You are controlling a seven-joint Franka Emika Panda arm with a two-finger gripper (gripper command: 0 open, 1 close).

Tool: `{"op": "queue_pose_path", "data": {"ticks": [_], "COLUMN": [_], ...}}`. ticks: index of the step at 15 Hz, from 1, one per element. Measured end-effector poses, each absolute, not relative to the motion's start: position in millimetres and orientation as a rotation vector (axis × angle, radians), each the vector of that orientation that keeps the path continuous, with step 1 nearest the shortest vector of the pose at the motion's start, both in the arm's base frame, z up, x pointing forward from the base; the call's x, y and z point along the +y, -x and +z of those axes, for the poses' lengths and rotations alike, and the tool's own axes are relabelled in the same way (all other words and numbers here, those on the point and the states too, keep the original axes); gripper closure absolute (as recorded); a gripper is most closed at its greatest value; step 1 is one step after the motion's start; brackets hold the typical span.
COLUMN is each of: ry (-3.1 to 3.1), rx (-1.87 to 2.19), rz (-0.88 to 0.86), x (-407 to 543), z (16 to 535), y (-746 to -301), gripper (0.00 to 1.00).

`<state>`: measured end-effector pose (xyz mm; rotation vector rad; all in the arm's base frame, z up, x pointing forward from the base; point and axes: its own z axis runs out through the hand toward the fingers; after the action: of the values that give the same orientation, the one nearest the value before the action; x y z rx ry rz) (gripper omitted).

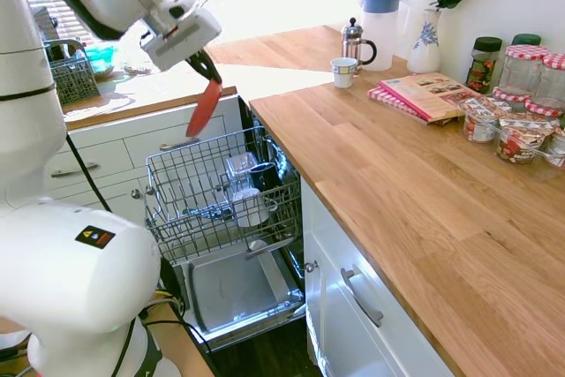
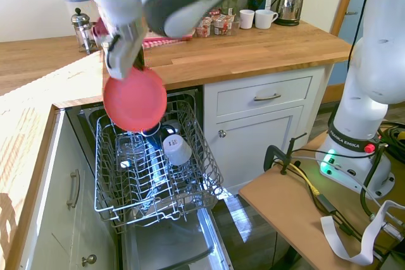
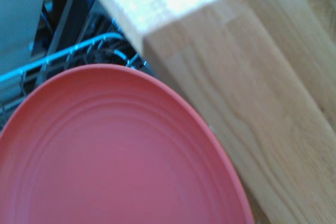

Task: Put the plate in the dishwasher

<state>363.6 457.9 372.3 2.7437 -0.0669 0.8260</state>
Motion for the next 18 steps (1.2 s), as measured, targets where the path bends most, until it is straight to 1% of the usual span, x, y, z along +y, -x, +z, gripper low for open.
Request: {"op": "queue_pose_path", "data": {"ticks": [2,5,7,8,11,14,15,18], "ry": [-2.658,-2.523,-2.404,-2.354,-2.320,-2.342,-2.358,-2.382], "rx": [0.092,0.315,0.443,0.481,0.494,0.468,0.448,0.372], "rz": [0.935,1.121,1.250,1.288,1.260,1.208,1.172,1.044], "x": [467,503,532,544,563,572,574,577], "z": [319,268,243,228,183,161,155,143], "y": [-324,-267,-241,-234,-231,-235,-231,-228], "gripper": [1.00,1.00,1.00,1.00,1.00,1.00,0.00,0.00]}}
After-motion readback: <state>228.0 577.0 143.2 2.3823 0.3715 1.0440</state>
